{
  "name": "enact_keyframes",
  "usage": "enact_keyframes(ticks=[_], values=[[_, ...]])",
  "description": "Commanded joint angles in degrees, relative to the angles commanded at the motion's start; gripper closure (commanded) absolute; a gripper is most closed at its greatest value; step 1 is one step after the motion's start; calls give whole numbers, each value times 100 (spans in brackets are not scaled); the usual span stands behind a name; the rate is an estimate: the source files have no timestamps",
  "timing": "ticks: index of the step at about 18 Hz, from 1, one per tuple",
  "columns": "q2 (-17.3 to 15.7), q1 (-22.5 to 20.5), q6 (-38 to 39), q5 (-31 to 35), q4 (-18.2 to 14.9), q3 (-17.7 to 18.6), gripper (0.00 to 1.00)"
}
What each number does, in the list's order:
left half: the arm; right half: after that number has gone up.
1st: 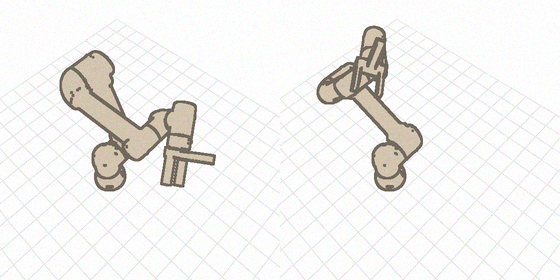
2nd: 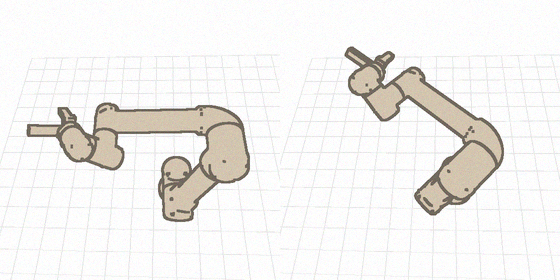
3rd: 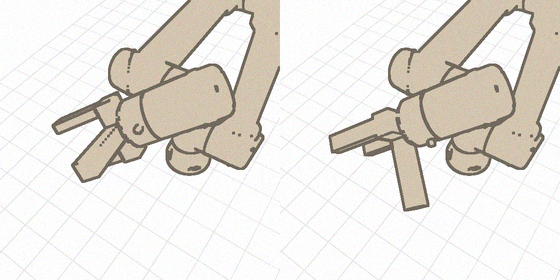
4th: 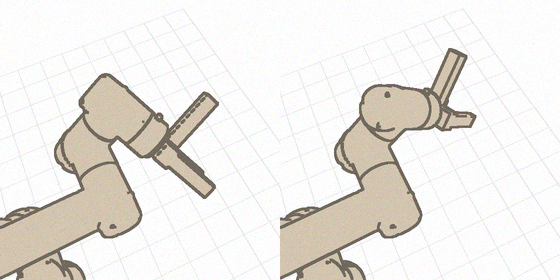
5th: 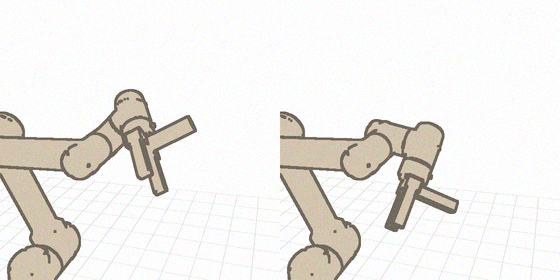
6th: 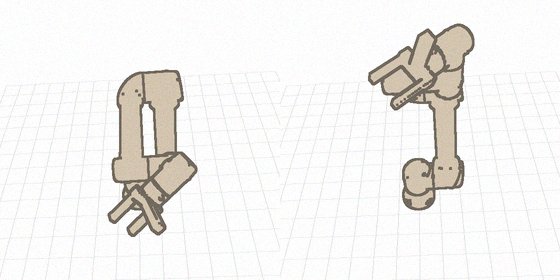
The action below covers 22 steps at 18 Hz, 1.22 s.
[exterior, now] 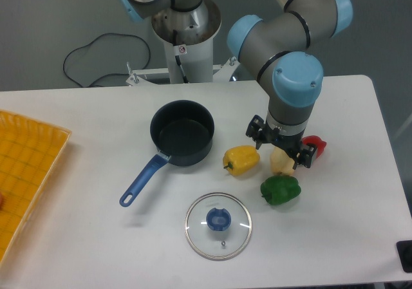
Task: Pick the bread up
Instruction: 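Move the gripper over the pale bread roll and align with it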
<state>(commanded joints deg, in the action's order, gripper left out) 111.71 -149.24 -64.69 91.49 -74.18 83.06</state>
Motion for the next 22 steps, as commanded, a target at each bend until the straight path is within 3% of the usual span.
enact_keyframes(ticks=[14,22], values=[[44,-395,17,26,26,26,0],[316,-633,0,18,254,404,0]])
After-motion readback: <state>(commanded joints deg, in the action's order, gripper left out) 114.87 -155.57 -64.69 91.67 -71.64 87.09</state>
